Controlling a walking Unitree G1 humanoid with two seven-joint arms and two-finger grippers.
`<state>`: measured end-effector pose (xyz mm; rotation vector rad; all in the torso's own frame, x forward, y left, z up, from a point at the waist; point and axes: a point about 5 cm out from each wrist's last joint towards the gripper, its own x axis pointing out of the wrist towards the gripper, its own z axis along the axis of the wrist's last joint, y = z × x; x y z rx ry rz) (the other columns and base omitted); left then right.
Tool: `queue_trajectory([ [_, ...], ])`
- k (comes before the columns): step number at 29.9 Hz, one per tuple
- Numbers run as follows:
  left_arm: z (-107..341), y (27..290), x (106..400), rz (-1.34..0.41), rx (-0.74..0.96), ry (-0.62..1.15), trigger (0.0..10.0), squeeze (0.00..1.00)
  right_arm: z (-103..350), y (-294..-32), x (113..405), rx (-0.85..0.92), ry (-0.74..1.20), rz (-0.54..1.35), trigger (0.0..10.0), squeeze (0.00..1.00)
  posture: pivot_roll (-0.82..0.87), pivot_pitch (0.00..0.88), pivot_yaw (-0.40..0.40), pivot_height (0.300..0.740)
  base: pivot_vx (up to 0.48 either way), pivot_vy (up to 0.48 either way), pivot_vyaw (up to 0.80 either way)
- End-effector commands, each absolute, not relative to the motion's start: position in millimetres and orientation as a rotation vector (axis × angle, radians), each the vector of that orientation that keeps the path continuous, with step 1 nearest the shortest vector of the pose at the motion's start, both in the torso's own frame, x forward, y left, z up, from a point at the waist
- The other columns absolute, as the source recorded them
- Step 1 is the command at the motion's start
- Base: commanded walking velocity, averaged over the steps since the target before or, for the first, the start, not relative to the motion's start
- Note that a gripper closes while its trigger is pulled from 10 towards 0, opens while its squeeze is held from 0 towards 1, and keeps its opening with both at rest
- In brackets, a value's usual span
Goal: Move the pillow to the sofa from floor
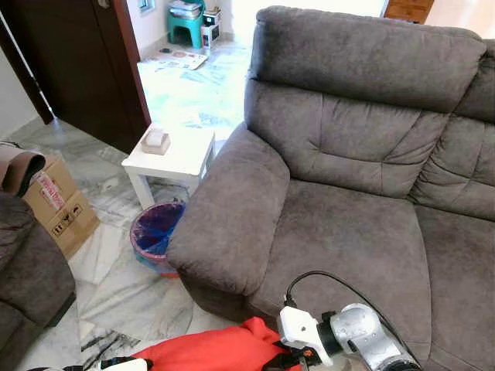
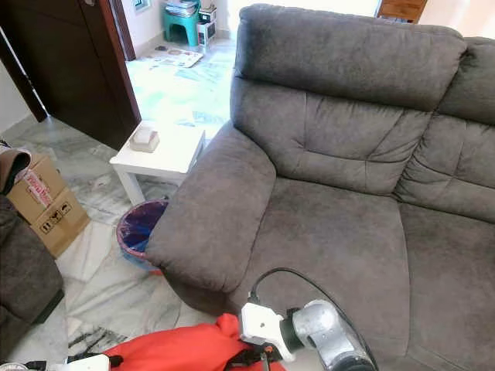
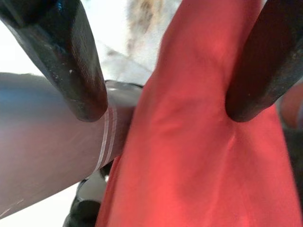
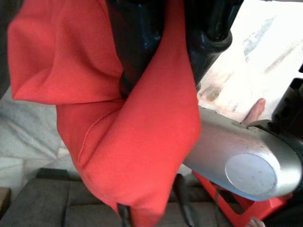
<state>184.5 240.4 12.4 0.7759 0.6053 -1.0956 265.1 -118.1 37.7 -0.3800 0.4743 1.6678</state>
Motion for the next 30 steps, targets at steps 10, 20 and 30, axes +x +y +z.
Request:
queue_trajectory([
  [10, 6.9, 253.1, 192.4, -0.931, 0.856, 0.579, 10.0, 0.00, 57.2, -110.6, 268.1, -0.357, 0.356, 1.718, 10.0, 0.00, 0.20, 0.134, -0.036, 0.740, 0.000, 0.000, 0.00],
  [20, -8.6, 245.6, 186.7, -0.952, 0.809, 0.600, 10.0, 0.00, 62.1, -111.1, 266.7, -0.356, 0.352, 1.730, 10.0, 0.00, 0.19, 0.132, -0.038, 0.740, 0.000, 0.000, 0.00],
  [30, -13.8, 236.2, 189.2, -0.989, 0.795, 0.570, 10.0, 0.00, 70.8, -106.2, 265.5, -0.346, 0.320, 1.752, 10.0, 0.00, 0.19, 0.130, -0.043, 0.740, 0.000, 0.000, 0.00],
])
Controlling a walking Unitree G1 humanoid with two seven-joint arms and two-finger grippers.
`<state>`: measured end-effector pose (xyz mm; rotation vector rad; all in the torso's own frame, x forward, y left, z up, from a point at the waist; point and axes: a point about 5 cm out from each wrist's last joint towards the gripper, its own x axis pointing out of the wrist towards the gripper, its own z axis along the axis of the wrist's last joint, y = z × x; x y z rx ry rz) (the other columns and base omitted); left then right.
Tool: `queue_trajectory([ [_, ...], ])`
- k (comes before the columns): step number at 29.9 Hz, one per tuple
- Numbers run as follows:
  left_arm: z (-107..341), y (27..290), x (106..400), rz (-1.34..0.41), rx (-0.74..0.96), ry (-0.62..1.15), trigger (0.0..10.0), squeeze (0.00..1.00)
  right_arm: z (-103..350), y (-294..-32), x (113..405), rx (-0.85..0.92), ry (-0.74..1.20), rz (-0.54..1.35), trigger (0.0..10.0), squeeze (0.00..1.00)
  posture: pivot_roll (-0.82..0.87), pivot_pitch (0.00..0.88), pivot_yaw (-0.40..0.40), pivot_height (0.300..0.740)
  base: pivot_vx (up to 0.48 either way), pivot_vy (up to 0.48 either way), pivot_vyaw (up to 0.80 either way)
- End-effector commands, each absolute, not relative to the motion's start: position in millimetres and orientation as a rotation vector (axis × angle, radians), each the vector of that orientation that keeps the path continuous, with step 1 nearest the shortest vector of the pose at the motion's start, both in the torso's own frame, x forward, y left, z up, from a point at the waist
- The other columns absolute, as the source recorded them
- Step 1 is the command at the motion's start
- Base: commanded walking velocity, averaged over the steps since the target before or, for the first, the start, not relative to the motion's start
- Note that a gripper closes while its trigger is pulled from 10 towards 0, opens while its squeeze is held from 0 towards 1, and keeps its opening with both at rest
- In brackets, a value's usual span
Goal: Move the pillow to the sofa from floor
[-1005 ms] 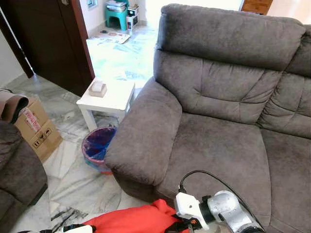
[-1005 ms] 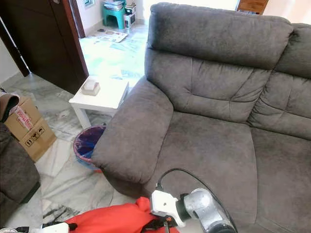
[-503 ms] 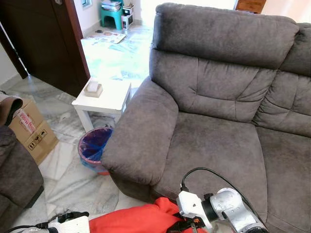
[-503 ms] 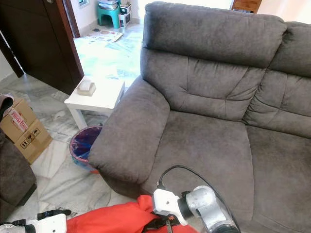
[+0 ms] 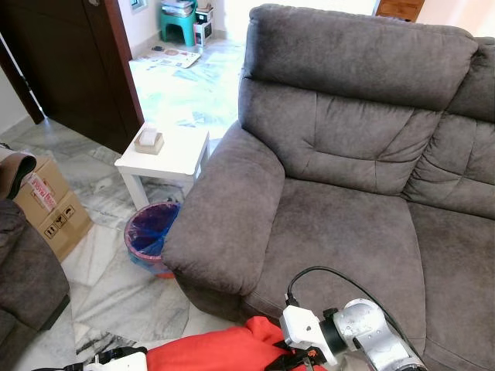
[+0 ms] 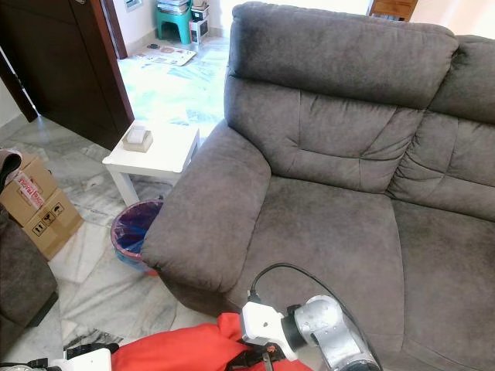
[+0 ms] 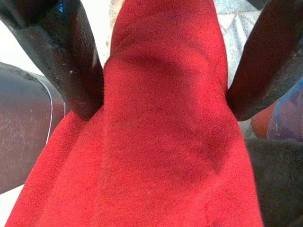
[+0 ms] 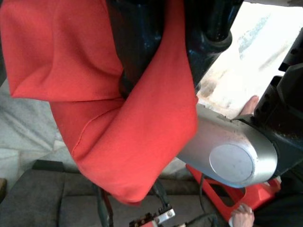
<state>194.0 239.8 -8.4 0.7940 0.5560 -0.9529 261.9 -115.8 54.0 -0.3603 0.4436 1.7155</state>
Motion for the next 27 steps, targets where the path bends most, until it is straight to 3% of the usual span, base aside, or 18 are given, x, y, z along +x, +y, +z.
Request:
queue_trajectory([
  [1, -13.8, 234.4, 189.3, -0.994, 0.786, 0.563, 10.0, 0.00, 71.6, -105.9, 265.6, -0.344, 0.317, 1.753, 10.0, 0.00, 0.19, 0.130, -0.043, 0.740, 0.000, 0.000, 0.00],
  [9, -13.3, 222.4, 185.9, -1.076, 0.708, 0.536, 10.0, 0.00, 73.6, -105.4, 265.9, -0.342, 0.313, 1.750, 10.0, 0.00, 0.19, 0.128, -0.044, 0.740, 0.000, 0.000, 0.00],
  [15, -14.2, 231.4, 192.7, -1.014, 0.762, 0.557, 10.0, 0.00, 75.2, -103.1, 264.4, -0.342, 0.307, 1.754, 10.0, 0.00, 0.19, 0.129, -0.043, 0.740, 0.000, 0.000, 0.00],
  [16, -14.0, 231.5, 193.1, -1.011, 0.765, 0.555, 8.4, 0.00, 75.3, -103.1, 264.5, -0.343, 0.307, 1.754, 10.0, 0.00, 0.19, 0.129, -0.043, 0.740, 0.000, 0.000, 0.00],
  [17, -14.2, 231.2, 193.3, -1.012, 0.760, 0.557, 8.4, 0.00, 75.5, -103.1, 264.6, -0.344, 0.306, 1.754, 10.0, 0.00, 0.19, 0.129, -0.043, 0.740, 0.000, 0.000, 0.00],
  [18, -14.8, 230.7, 193.4, -1.009, 0.748, 0.562, 0.0, 0.00, 75.7, -103.2, 264.9, -0.347, 0.307, 1.752, 10.0, 0.00, 0.18, 0.128, -0.044, 0.740, 0.000, 0.000, 0.00],
  [27, -17.4, 225.7, 187.9, -1.049, 0.720, 0.571, 0.0, 0.00, 74.4, -105.2, 267.0, -0.344, 0.317, 1.730, 10.0, 0.00, 0.19, 0.130, -0.046, 0.740, 0.000, 0.000, 0.00],
])
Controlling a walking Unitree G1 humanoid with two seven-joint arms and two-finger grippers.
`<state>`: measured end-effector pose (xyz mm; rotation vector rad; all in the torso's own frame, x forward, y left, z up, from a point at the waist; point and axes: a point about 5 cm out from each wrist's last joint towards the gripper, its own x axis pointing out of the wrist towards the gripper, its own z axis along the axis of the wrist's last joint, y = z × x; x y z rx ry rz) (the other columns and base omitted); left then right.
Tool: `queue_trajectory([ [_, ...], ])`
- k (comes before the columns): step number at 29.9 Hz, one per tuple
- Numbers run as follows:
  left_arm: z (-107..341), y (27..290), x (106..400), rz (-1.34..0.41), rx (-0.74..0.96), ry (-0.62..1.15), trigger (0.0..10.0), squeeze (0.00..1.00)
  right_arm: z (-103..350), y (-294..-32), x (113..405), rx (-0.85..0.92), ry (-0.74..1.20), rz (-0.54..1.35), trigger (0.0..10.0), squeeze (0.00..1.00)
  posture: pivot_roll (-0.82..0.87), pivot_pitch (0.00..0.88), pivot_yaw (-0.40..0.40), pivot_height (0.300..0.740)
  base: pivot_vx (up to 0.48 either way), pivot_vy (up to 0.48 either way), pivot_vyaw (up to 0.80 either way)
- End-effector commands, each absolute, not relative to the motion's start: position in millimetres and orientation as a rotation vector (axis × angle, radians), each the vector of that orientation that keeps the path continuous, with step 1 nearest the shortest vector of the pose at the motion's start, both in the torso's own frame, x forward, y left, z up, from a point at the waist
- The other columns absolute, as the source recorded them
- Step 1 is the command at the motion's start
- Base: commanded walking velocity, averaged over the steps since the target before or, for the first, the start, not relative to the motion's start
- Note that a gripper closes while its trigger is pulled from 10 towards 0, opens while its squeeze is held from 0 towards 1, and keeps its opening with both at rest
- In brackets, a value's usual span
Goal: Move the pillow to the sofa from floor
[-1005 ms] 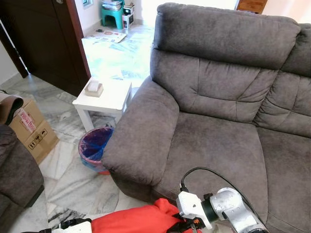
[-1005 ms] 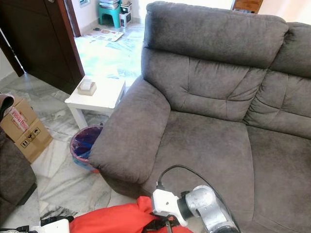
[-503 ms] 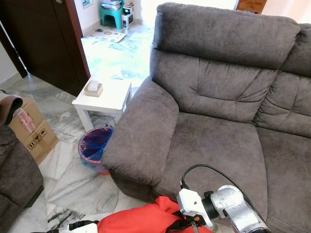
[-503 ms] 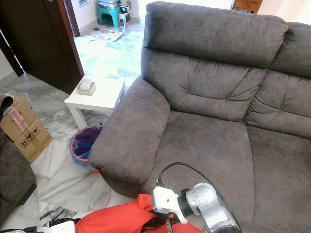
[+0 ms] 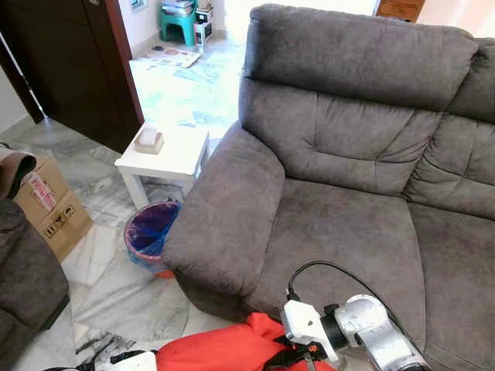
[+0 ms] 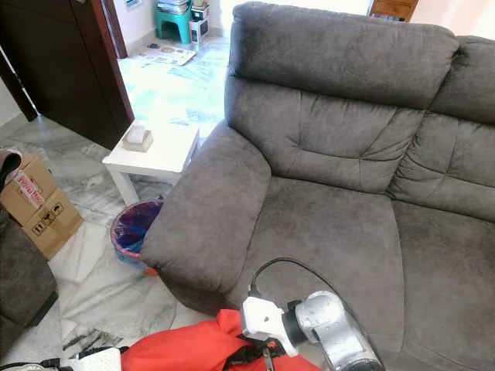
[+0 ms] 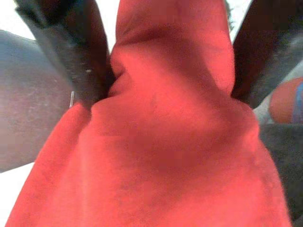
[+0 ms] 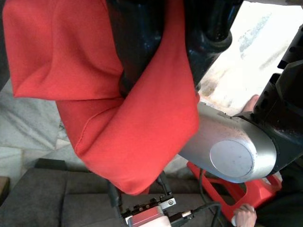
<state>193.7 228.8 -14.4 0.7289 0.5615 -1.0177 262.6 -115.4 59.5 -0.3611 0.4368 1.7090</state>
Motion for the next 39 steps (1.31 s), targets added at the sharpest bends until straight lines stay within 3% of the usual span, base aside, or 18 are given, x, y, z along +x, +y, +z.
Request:
queue_trajectory([
  [1, -16.5, 225.3, 188.1, -1.054, 0.719, 0.569, 0.0, 0.00, 74.1, -104.4, 267.1, -0.340, 0.317, 1.727, 10.0, 0.00, 0.19, 0.130, -0.044, 0.740, 0.000, 0.000, 0.00],
  [39, 12.9, 217.6, 209.1, -0.945, 0.634, 0.440, 0.0, 0.00, 59.3, -107.1, 268.6, -0.321, 0.357, 1.647, 10.0, 0.00, 0.20, 0.105, -0.032, 0.740, 0.000, 0.000, 0.00],
])
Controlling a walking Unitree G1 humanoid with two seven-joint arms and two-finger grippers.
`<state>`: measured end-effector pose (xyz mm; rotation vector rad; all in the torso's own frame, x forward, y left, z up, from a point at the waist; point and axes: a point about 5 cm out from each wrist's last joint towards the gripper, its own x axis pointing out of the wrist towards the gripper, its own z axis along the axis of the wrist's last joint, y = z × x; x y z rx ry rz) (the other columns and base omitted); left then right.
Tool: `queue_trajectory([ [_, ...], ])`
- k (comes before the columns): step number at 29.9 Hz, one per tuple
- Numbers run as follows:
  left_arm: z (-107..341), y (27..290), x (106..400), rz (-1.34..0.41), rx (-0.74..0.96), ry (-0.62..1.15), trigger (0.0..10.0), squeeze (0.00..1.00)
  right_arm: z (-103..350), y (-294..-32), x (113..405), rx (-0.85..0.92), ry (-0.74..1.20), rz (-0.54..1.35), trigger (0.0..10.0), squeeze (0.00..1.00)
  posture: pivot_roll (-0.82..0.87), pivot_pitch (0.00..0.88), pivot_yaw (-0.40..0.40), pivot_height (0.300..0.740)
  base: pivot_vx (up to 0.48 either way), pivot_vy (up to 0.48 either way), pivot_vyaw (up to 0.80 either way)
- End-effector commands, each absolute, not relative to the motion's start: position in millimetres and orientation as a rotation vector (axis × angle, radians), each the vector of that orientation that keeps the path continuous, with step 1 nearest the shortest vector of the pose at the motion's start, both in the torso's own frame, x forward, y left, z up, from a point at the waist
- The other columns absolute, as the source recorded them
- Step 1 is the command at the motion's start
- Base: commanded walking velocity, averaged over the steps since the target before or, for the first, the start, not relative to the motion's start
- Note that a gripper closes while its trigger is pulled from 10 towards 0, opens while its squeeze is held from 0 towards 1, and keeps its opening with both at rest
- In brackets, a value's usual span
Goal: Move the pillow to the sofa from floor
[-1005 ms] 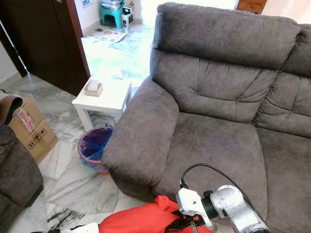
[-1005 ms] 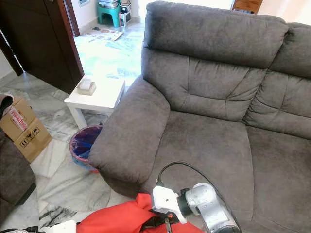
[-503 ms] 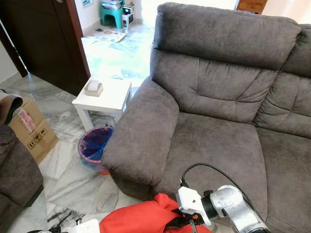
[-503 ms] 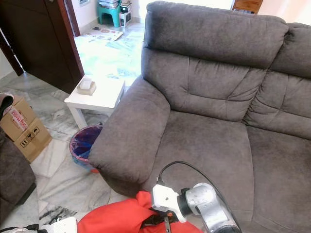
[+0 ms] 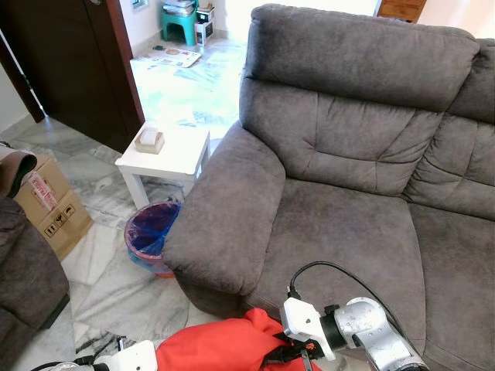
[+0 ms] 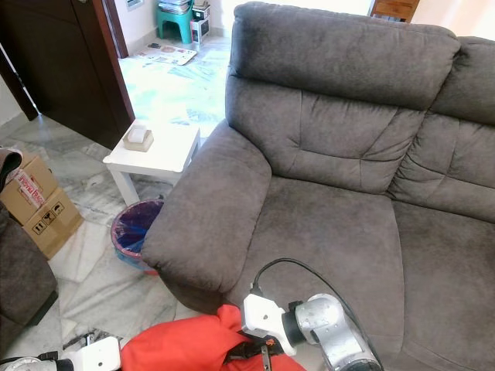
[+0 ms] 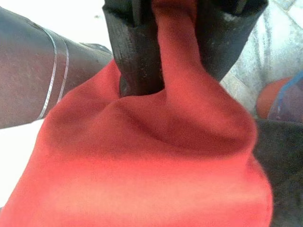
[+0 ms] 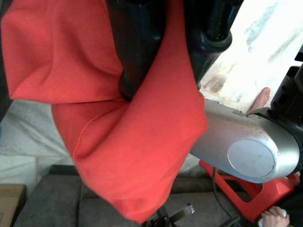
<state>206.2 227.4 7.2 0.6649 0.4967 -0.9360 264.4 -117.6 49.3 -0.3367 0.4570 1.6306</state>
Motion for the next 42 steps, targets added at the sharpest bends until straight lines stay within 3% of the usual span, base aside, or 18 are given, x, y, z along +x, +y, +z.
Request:
queue_trajectory([
  [1, 12.9, 217.6, 209.1, -0.945, 0.634, 0.440, 0.0, 0.00, 59.3, -107.1, 268.6, -0.321, 0.357, 1.647, 10.0, 0.00, 0.20, 0.105, -0.032, 0.740, 0.000, 0.000, 0.00],
  [12, 43.2, 208.2, 228.4, -0.828, 0.551, 0.316, 0.0, 0.00, 52.6, -110.5, 270.4, -0.303, 0.346, 1.526, 10.0, 0.00, 0.19, 0.101, -0.026, 0.740, 0.000, 0.000, 0.00],
  [13, 58.9, 211.3, 249.7, -0.604, 0.504, 0.232, 2.2, 0.00, 50.6, -114.2, 281.8, -0.334, 0.326, 1.344, 10.0, 0.00, 0.19, 0.105, -0.030, 0.740, 0.000, 0.000, 0.00],
  [15, 64.2, 213.0, 257.1, -0.513, 0.488, 0.202, 2.2, 0.00, 49.1, -116.5, 286.9, -0.346, 0.329, 1.261, 10.0, 0.00, 0.19, 0.105, -0.030, 0.740, 0.000, 0.000, 0.00],
  [16, 68.6, 212.9, 263.6, -0.426, 0.439, 0.178, 10.0, 0.00, 47.6, -119.6, 290.9, -0.359, 0.320, 1.179, 10.0, 0.00, 0.19, 0.109, -0.033, 0.740, 0.000, 0.000, 0.00],
  [23, 80.5, 210.0, 280.3, 0.006, 0.030, 0.115, 10.0, 0.00, 39.8, -121.1, 292.2, -0.147, 0.265, 0.806, 10.0, 0.00, 0.17, 0.125, -0.044, 0.740, 0.000, 0.000, 0.00],
  [26, 80.7, 208.1, 283.4, 0.067, 0.007, 0.116, 10.0, 0.00, 37.8, -121.1, 292.6, -0.041, 0.257, 0.689, 10.0, 0.00, 0.17, 0.127, -0.043, 0.740, 0.000, 0.000, 0.00],
  [29, 87.1, 196.9, 285.5, 0.044, 0.048, 0.078, 10.0, 0.00, 38.0, -118.9, 293.7, 0.081, 0.232, 0.555, 10.0, 0.00, 0.16, 0.129, -0.039, 0.740, 0.000, 0.000, 0.00],
  [36, 92.1, 184.6, 284.5, 0.001, 0.087, 0.067, 10.0, 0.00, 38.8, -121.3, 293.6, 0.177, 0.235, 0.383, 10.0, 0.00, 0.16, 0.131, -0.045, 0.740, 0.000, 0.000, 0.00],
  [39, 88.5, 173.4, 279.5, -0.099, 0.131, 0.089, 10.0, 0.00, 43.5, -121.7, 291.8, 0.206, 0.218, 0.353, 10.0, 0.00, 0.16, 0.133, -0.046, 0.740, 0.000, 0.000, 0.00],
  [42, 87.1, 174.4, 278.1, -0.078, 0.128, 0.089, 10.0, 0.00, 46.6, -120.2, 290.3, 0.205, 0.207, 0.352, 10.0, 0.00, 0.16, 0.134, -0.048, 0.740, 0.000, 0.000, 0.00],
])
